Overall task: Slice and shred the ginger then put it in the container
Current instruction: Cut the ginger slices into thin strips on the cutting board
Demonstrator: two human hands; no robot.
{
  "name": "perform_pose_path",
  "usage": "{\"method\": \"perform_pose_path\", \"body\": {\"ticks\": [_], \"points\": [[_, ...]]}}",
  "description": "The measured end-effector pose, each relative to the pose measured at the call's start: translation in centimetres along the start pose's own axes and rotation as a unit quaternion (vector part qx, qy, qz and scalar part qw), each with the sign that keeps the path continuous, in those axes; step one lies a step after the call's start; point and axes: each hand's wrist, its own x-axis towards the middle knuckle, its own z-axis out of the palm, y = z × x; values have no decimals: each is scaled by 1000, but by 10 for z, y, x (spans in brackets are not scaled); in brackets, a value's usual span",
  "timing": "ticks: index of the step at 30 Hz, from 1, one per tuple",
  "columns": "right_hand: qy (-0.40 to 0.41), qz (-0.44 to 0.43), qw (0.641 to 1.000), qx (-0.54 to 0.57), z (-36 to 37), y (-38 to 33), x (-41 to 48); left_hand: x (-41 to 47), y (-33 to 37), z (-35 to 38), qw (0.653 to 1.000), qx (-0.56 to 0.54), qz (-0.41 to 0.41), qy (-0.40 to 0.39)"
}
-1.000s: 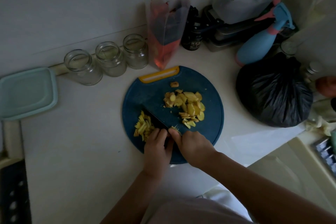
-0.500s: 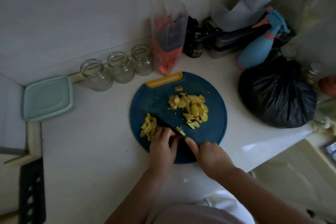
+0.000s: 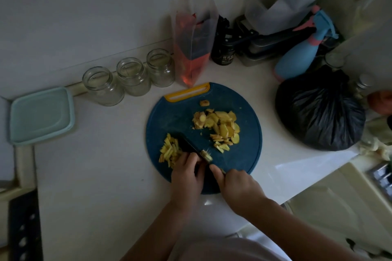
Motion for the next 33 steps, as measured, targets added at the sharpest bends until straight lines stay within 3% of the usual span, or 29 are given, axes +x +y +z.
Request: {"method": "perform_pose_path", "body": {"ticks": [9,17,24,29,33], "points": [[-9,11,999,30,-1,-8,10,3,4,1,999,-2,-32,4],[7,29,993,116,-23,-10,36,1,2,0,1000,-23,-2,14],[23,19,992,124,-18,-3,34,1,2,3,999,-31,2,19],[50,17,997,58,-8,-4,20,-1,3,3,1000,-1,-7,7],[67,-39,996,-50,0,-9,9,0,4,2,1000,-3,-25,-8]]}}
